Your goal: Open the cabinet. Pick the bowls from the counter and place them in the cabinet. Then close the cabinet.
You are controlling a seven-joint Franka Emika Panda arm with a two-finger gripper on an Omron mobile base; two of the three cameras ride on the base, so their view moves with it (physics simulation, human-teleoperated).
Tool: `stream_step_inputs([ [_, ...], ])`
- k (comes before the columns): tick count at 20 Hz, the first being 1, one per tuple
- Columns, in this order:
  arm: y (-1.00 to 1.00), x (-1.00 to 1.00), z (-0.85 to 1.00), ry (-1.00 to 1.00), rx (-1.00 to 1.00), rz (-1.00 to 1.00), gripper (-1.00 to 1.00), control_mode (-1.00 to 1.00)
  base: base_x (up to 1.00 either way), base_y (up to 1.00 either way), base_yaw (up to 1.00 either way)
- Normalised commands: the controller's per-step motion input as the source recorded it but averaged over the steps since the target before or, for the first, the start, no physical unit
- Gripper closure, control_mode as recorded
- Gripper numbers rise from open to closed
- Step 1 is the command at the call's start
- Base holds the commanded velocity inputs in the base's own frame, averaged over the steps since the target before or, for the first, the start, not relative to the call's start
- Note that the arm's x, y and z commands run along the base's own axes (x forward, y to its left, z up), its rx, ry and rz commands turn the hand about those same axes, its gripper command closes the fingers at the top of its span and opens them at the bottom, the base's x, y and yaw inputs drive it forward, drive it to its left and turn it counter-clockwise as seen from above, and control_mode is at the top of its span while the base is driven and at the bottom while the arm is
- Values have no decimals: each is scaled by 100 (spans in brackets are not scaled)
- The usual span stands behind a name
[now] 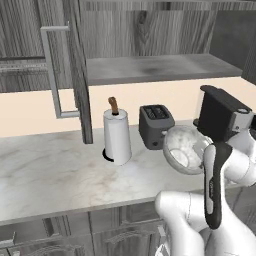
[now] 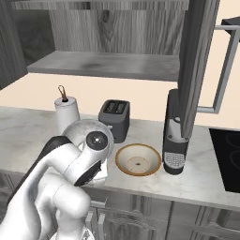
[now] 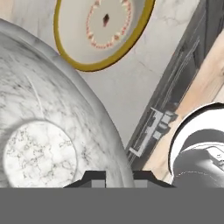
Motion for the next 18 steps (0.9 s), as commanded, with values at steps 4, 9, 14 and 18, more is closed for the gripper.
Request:
stream_step_inputs([
  [4,0,-95,90,0,3,-8,100,-100,0,0,0],
  [9,0,-79,100,0,0,-9,100,-100,0,0,0],
  [14,11,-38,97,-4,-3,-8,100,-100,0,0,0],
  [18,36,-5,93,-28,-4,-3,100,-100,0,0,0],
])
